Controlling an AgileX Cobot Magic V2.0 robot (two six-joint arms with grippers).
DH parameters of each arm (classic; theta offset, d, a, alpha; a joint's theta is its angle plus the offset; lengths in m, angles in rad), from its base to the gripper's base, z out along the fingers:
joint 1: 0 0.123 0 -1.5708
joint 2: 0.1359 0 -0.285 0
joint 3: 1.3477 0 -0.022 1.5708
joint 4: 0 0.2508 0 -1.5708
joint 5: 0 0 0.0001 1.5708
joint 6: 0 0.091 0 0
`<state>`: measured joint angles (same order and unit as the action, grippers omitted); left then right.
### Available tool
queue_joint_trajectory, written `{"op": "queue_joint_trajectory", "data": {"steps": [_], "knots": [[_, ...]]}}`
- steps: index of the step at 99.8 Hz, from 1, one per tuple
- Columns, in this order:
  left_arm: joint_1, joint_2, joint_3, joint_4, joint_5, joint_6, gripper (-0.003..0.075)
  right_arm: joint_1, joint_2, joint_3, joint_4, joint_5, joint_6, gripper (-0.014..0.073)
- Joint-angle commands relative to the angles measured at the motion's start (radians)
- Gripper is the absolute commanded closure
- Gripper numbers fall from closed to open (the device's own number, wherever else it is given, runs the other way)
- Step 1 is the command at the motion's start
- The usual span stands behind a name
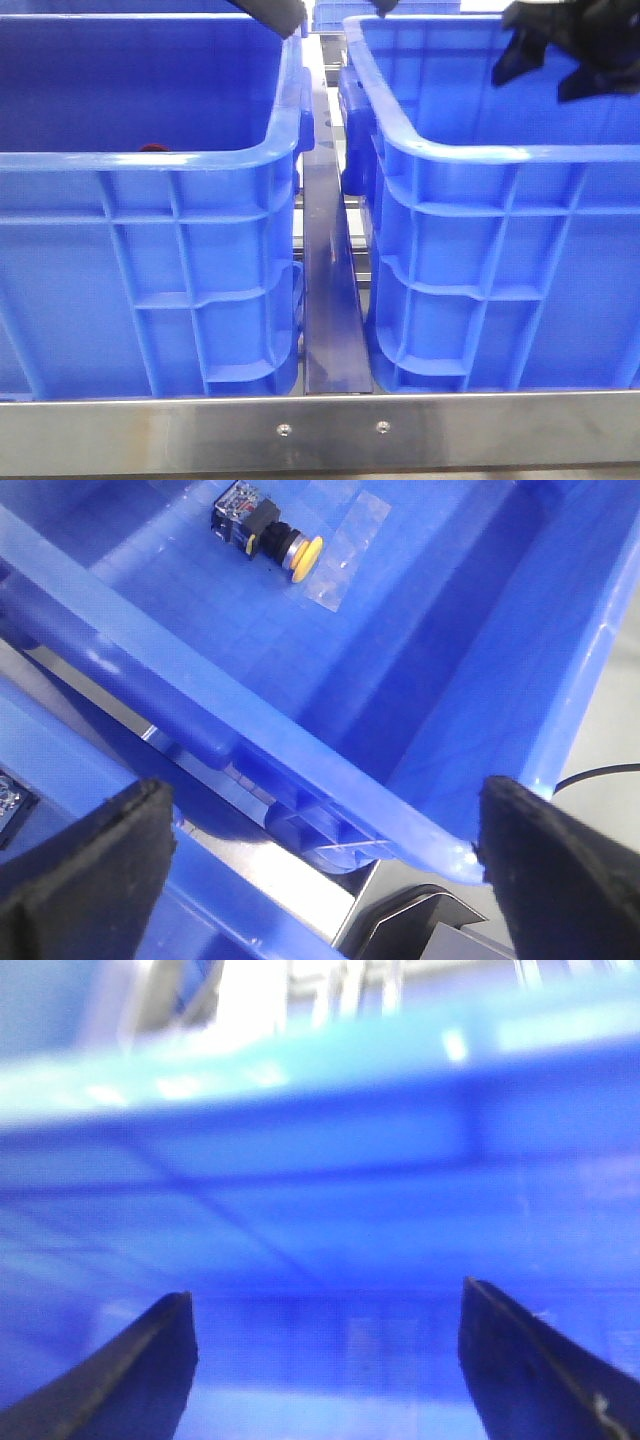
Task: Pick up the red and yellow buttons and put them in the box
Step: 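Release the yellow button in the empty crate and raise the right gripper, then lower the left gripper onto a red-capped push button in the crate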
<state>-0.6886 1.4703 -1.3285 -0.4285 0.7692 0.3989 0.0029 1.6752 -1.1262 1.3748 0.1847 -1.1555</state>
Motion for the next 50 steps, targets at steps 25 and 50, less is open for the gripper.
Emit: {"op": "queue_joint_trajectory", "data": {"steps": [25, 50], "knots": [[-0.009, -0.035, -0.031, -0.036, -0.05, -0.002, 0.0135, -0.001, -0.311, 0.162, 0.001, 0.008, -0.009, 0.0102], [-0.009, -0.035, -0.031, -0.036, -0.052, -0.017, 0.0135, -0.001, -0.559, 0.315, 0.001, -0.012, -0.009, 0.0102]]}}
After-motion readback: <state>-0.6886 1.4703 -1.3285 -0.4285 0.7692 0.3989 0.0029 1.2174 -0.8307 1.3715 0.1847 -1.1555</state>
